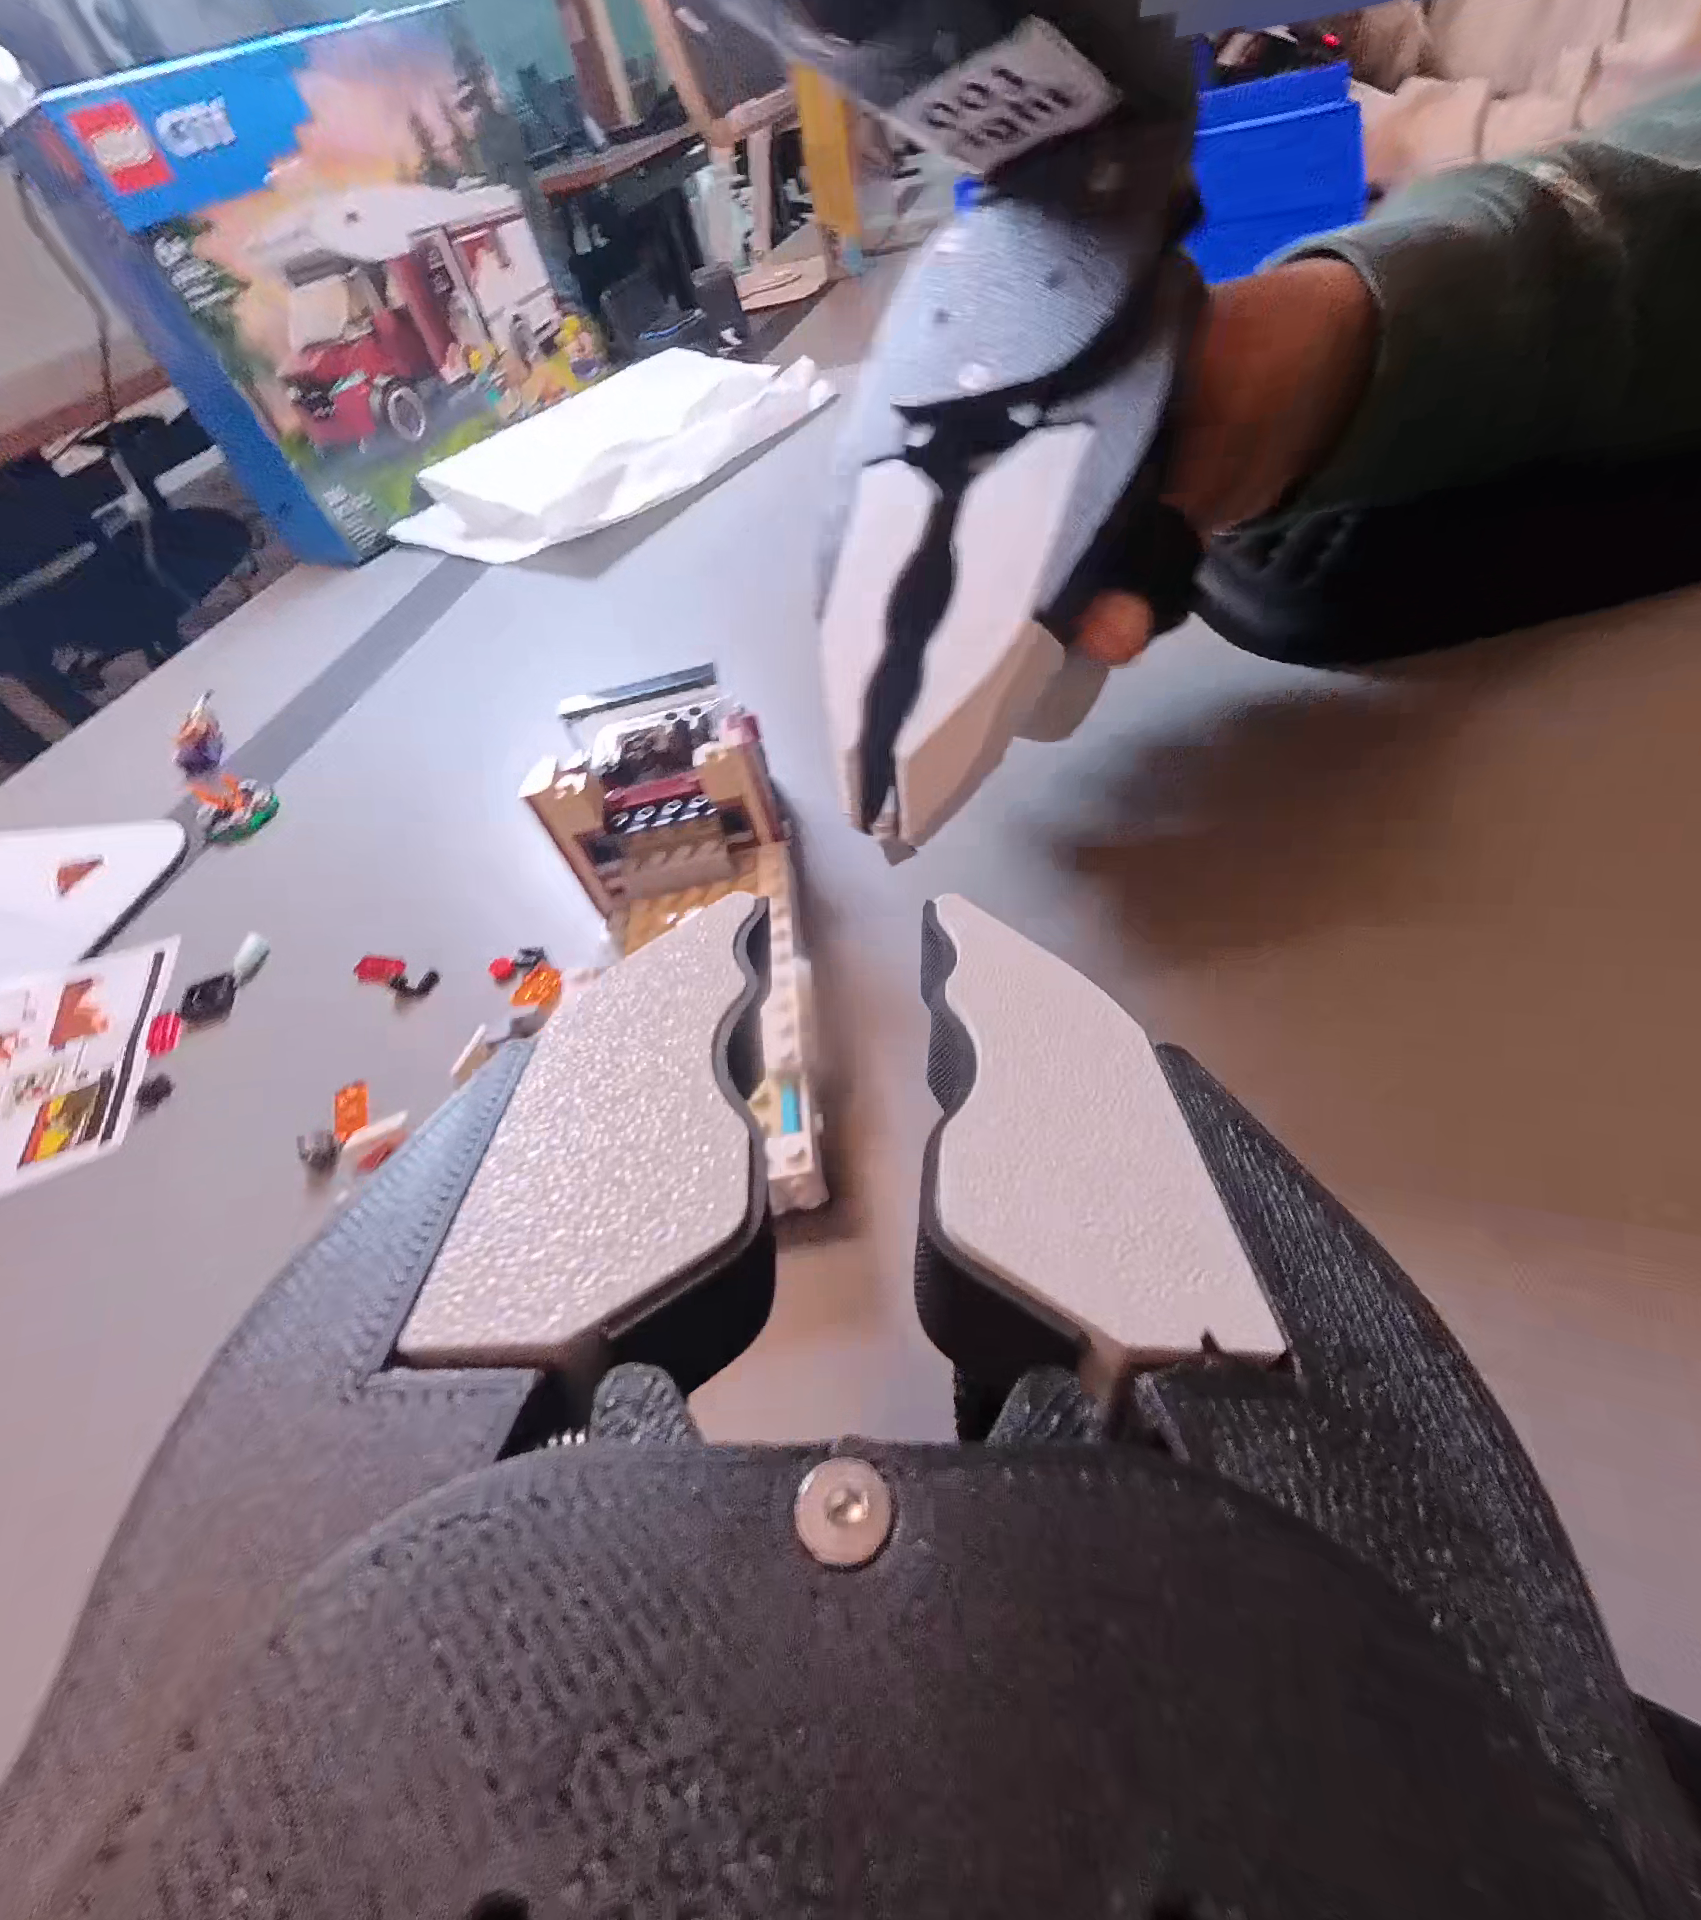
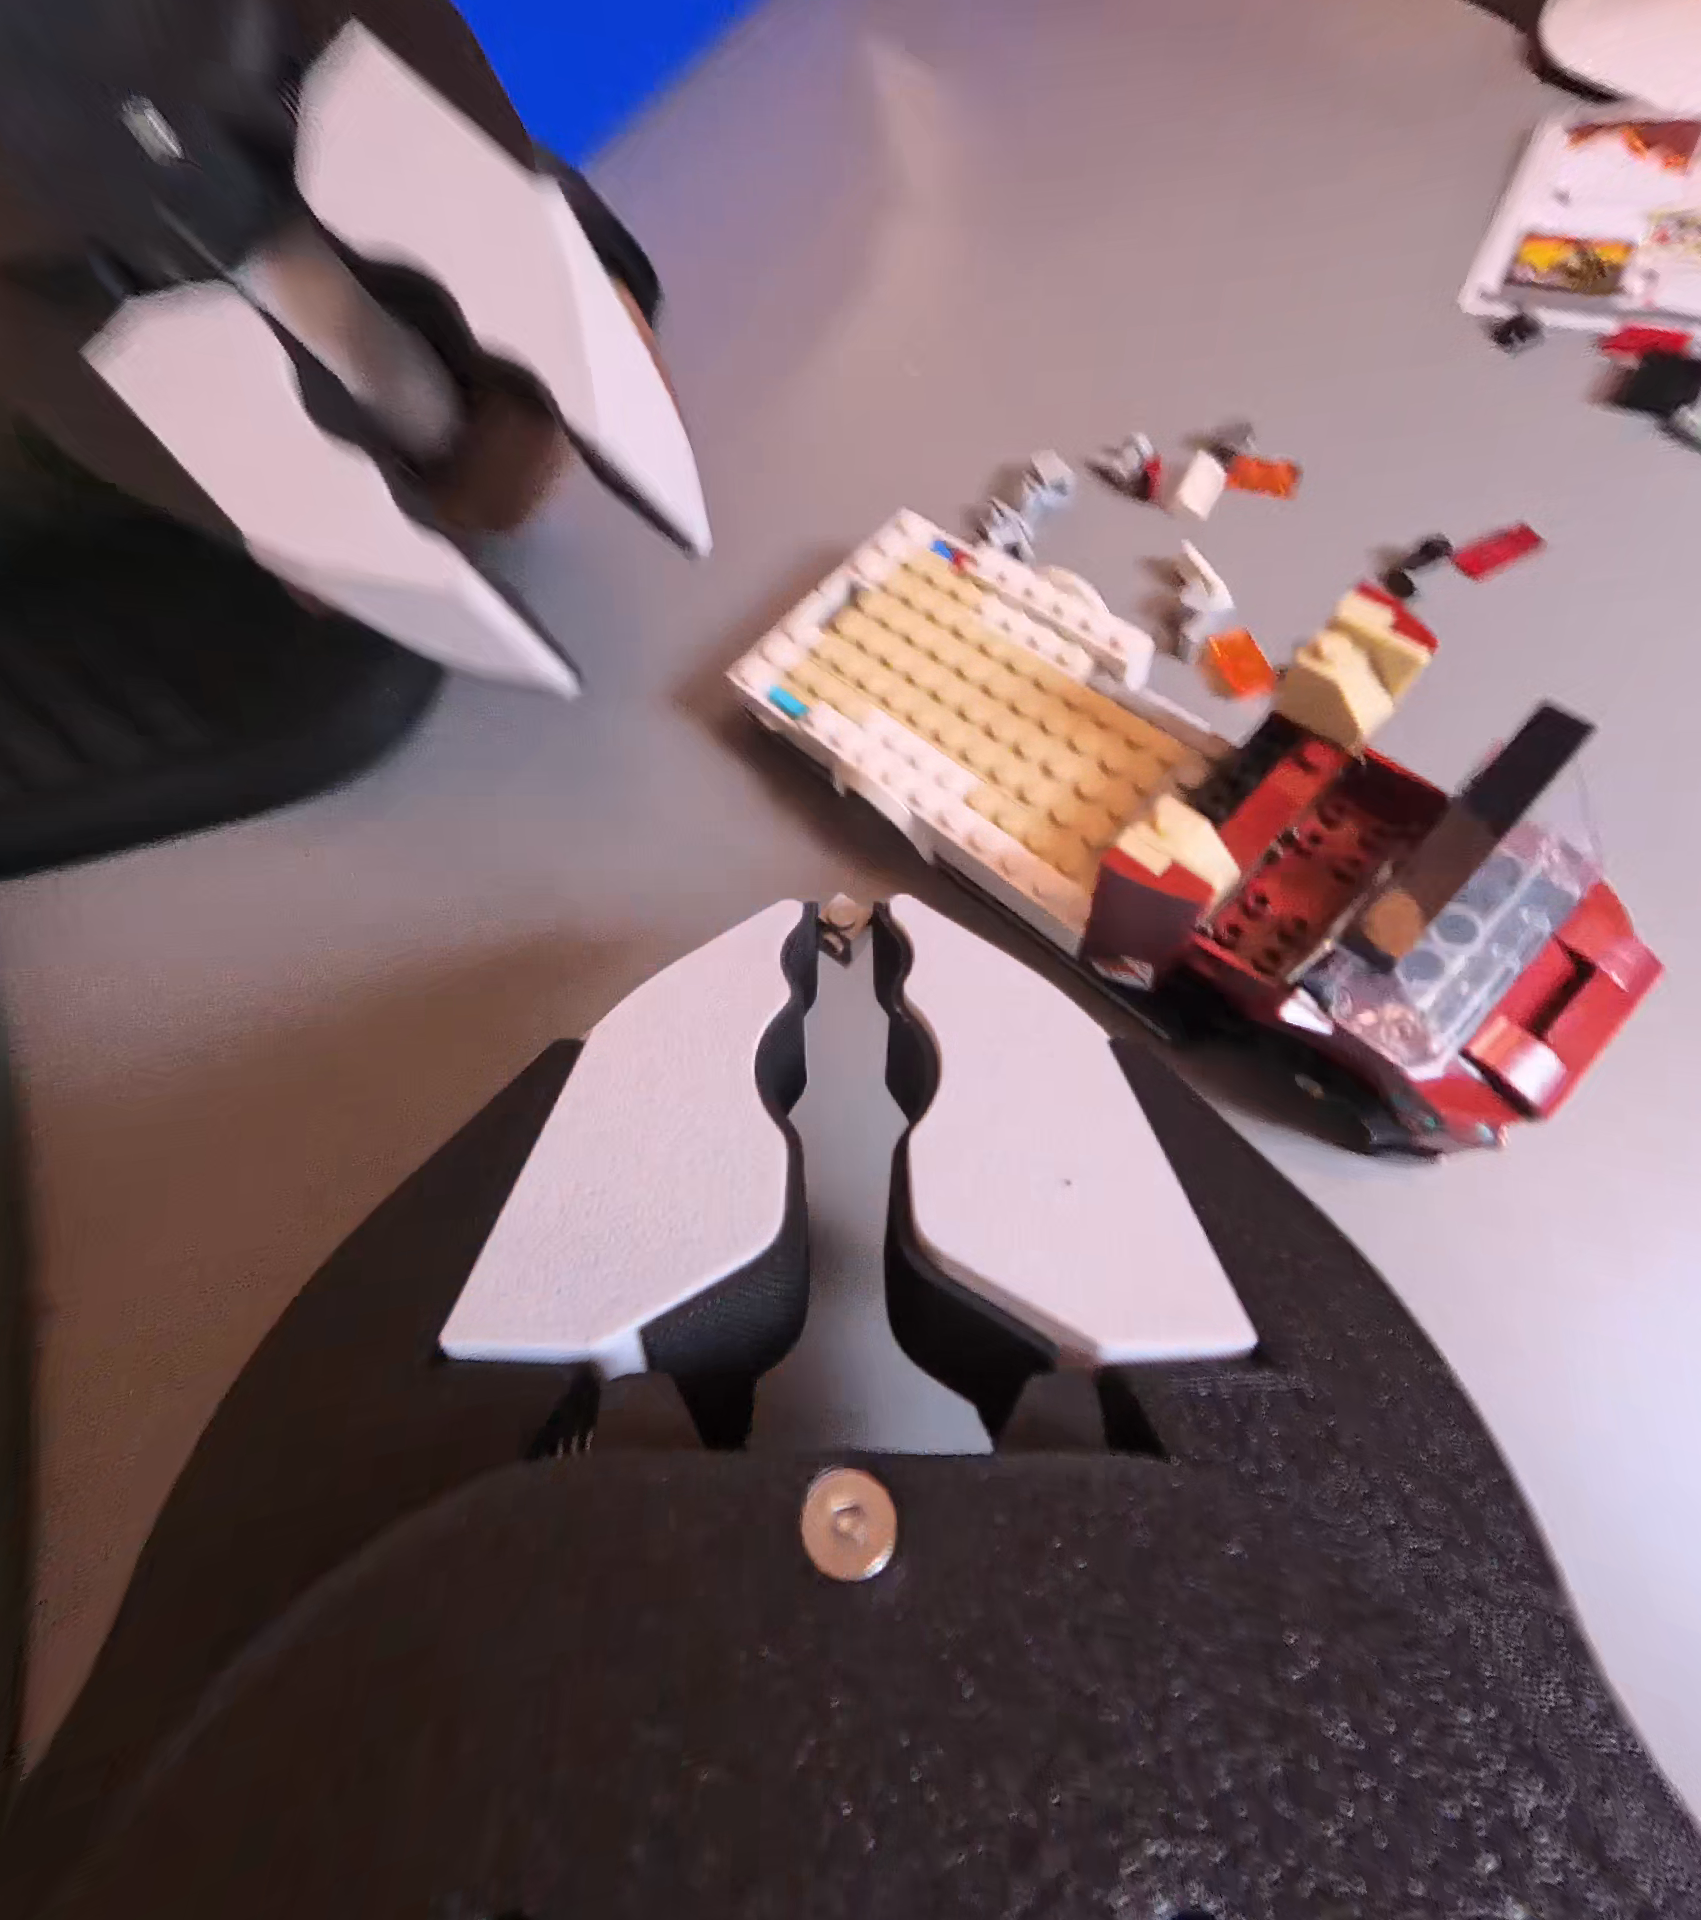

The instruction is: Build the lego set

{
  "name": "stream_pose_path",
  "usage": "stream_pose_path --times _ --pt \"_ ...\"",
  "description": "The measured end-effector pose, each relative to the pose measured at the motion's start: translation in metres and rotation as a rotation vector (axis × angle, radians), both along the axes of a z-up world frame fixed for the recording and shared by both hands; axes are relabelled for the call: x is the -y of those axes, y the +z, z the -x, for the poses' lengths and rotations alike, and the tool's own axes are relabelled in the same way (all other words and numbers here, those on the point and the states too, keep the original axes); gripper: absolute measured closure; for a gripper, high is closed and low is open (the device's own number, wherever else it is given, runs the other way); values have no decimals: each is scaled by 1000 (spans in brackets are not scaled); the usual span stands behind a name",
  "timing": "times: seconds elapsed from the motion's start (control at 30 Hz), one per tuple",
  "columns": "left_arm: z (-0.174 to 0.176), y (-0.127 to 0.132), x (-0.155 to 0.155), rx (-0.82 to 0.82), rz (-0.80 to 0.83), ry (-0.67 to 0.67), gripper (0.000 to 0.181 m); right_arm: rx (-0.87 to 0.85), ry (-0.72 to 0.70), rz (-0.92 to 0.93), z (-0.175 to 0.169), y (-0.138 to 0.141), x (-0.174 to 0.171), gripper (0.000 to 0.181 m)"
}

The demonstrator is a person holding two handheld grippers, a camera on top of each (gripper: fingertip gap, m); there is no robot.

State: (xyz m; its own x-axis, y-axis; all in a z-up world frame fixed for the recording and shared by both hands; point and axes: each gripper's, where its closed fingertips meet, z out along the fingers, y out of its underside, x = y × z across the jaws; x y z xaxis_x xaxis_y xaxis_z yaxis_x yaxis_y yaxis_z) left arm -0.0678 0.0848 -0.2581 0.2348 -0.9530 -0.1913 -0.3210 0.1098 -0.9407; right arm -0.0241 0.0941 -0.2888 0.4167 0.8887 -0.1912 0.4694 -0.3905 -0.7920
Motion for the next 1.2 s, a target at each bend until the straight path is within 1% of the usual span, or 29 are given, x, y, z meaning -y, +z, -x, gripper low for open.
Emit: stream_pose_path --times 0.07,0.13,0.2,0.3,0.4,0.5,0.57,0.63,0.67,0.73,0.8,0.83,0.87,0.93,0.97,1.2 --pt "8 -3 -12 0 33 60 157 96 -42 -20 -4 -15 -2 171" --pt "15 -8 -23 -23 43 118 160 177 -66 -51 -7 -25 -4 171" --pt "17 -12 -27 -31 60 138 160 255 -75 -76 -10 -33 -4 165" --pt "20 -16 -32 -46 77 168 161 298 -80 -66 -12 -37 -1 158" --pt "24 -20 -37 -54 94 191 161 317 -55 -48 -14 -39 5 150" --pt "37 -25 -54 -74 116 284 163 259 -32 -46 -16 -29 4 147" --pt "50 -31 -71 -75 171 368 163 153 -17 -78 -16 -10 0 146" --pt "60 -36 -86 -58 256 418 163 27 -24 -114 -19 13 -7 145" --pt "61 -39 -91 -58 300 418 163 -29 -26 -122 -21 23 -10 145" --pt "58 -45 -96 -75 373 377 162 -126 -30 -132 -24 40 -13 147" --pt "56 -56 -98 -141 424 353 163 -182 -34 -150 -28 50 -15 148" --pt "56 -61 -100 -178 430 347 163 -188 -35 -162 -29 51 -15 148" --pt "56 -62 -103 -199 417 345 166 -184 -32 -174 -30 51 -15 148" --pt "59 -65 -111 -252 386 371 167 -171 -22 -190 -31 49 -15 148" --pt "59 -66 -112 -272 374 362 166 -165 -21 -193 -31 47 -15 147" --pt "55 -69 -118 -325 329 291 167 -164 0 -160 -29 40 -13 148"
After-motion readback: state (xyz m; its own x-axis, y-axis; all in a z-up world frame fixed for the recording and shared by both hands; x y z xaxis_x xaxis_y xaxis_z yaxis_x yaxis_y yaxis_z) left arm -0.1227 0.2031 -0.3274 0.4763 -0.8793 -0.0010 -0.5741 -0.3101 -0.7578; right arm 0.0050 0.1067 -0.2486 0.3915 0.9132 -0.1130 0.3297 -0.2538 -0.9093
